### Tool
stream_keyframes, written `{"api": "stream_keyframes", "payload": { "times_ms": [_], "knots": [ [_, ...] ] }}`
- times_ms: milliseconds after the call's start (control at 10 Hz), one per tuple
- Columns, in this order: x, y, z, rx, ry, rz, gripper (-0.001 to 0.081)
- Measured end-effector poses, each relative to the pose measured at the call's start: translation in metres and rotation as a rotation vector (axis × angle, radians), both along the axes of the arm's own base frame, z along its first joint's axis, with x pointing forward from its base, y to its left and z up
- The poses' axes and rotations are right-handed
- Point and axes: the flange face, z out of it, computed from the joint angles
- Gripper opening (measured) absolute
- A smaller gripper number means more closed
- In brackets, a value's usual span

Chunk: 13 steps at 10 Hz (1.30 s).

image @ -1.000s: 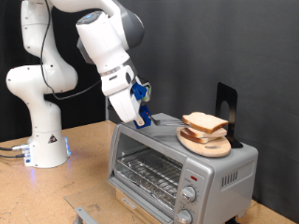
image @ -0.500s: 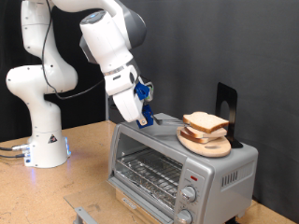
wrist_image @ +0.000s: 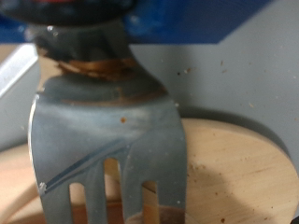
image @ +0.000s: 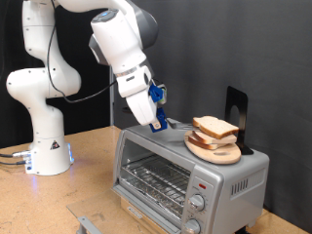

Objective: Make a piece of toast with the oven

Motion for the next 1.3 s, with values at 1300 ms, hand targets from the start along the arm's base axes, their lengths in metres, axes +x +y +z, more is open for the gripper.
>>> {"api": "stream_keyframes", "payload": {
  "times_ms": [1300],
  "knots": [
    [0.030, 0.045, -0.006, -0.014, 0.004, 0.014, 0.0394]
  ]
}}
